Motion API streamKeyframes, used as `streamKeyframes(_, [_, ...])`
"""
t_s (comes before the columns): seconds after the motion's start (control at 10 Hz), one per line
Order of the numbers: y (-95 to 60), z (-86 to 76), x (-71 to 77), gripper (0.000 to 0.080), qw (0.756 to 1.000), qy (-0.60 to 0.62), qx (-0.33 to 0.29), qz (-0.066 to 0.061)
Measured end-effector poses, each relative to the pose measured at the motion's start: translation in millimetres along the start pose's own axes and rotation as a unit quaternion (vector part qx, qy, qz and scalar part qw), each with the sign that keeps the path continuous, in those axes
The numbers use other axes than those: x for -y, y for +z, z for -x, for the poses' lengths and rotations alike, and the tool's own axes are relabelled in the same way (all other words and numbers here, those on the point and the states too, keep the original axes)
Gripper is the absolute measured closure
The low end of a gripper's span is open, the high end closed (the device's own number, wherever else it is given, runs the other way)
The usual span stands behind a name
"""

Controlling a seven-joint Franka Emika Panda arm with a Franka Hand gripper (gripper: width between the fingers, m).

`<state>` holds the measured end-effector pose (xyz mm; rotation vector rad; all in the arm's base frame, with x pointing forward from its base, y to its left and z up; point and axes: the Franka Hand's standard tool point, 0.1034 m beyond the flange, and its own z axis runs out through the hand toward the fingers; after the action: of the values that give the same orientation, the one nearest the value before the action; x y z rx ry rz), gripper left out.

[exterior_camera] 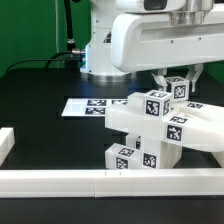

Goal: Assemble chair

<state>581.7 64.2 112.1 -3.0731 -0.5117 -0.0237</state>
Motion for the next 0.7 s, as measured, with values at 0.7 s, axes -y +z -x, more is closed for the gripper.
streamKeyframes(0.7, [0.2,-2.0,0.0,0.0532,0.965,0.260,-0.011,-0.003])
